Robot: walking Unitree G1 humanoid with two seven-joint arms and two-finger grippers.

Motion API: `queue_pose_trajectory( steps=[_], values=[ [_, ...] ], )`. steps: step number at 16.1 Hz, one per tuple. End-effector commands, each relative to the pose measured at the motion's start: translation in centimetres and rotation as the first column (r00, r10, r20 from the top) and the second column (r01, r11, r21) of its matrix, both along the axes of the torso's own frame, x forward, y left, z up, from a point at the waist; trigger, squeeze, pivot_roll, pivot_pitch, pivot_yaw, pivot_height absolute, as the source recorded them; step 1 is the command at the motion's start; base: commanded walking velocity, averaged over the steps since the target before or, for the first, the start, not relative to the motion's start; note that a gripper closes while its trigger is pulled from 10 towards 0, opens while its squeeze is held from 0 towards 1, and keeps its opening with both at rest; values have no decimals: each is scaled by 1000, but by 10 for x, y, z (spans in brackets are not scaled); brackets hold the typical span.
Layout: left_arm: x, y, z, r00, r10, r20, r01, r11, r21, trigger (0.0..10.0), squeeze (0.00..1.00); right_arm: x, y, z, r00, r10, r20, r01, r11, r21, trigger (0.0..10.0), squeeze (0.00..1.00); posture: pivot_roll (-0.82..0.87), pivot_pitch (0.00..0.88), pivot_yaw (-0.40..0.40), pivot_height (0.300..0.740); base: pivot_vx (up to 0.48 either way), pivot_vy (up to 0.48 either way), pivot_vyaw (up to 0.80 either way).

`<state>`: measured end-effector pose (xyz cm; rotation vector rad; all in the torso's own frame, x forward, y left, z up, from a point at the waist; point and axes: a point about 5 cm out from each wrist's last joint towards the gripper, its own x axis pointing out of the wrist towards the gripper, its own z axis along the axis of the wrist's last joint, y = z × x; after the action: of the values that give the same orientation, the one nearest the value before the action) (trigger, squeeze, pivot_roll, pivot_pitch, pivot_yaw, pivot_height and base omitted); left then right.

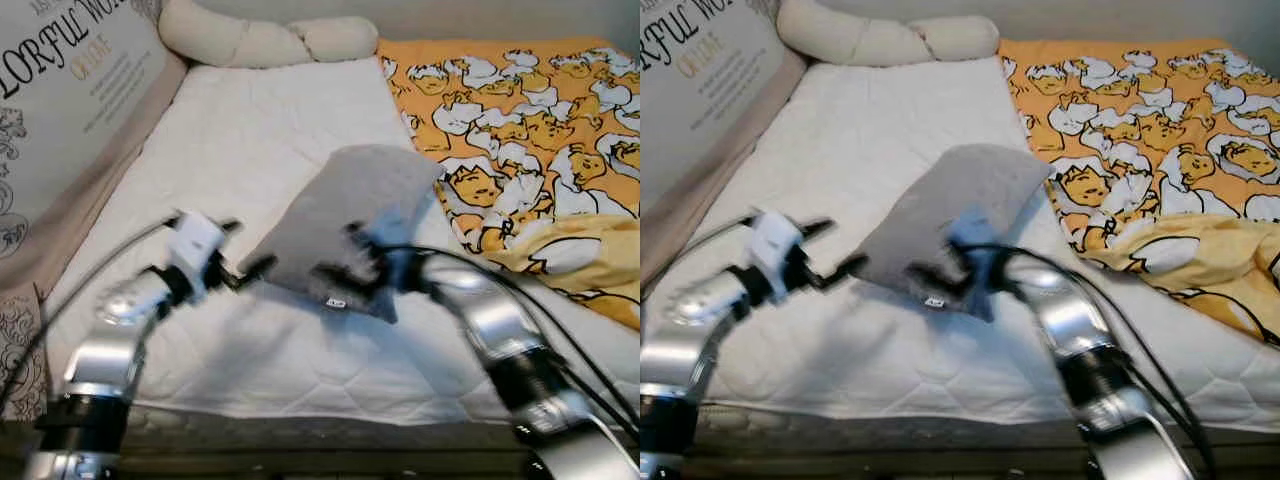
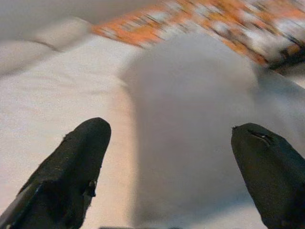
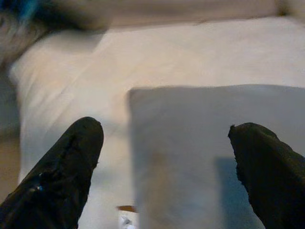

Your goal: Clean up the room

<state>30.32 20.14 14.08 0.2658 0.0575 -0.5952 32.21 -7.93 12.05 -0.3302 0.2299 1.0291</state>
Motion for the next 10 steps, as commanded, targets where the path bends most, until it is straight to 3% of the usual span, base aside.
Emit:
queue_pose_trajectory(
  steps=[1,3,4,5,6,9,10],
  values=[
    [5,9,12,996,69,58,-66,997,-38,10000,1000,1,5,-8,999,41,3,-41,996,-77,10000,1000,-26,0,49,740,0,0,0],
    [7,18,19,994,103,39,-98,988,-118,10000,1000,7,9,-30,1000,6,-23,-12,970,-244,10000,1000,-6,0,38,740,0,0,0],
    [7,20,19,993,110,30,-106,988,-110,10000,1000,8,9,-33,1000,-5,-22,-1,964,-267,10000,1000,-5,0,38,740,0,0,0],
    [7,24,16,991,128,40,-126,991,-48,10000,1000,11,7,-43,999,-34,-9,29,930,-365,10000,1000,-1,0,33,740,0,0,0],
    [5,26,15,993,114,35,-112,993,-43,10000,1000,12,5,-47,999,-53,-2,48,915,-400,10000,1000,0,0,32,740,0,0,0],
    [-11,26,6,993,-61,-100,59,998,-26,10000,1000,15,-5,-55,992,-105,66,123,856,-502,10000,1000,0,0,36,740,0,0,0],
    [-24,29,0,977,-130,-168,139,989,45,10000,1000,15,-9,-61,994,-80,81,111,826,-552,10000,1000,-2,0,41,740,0,0,0]
  ],
)
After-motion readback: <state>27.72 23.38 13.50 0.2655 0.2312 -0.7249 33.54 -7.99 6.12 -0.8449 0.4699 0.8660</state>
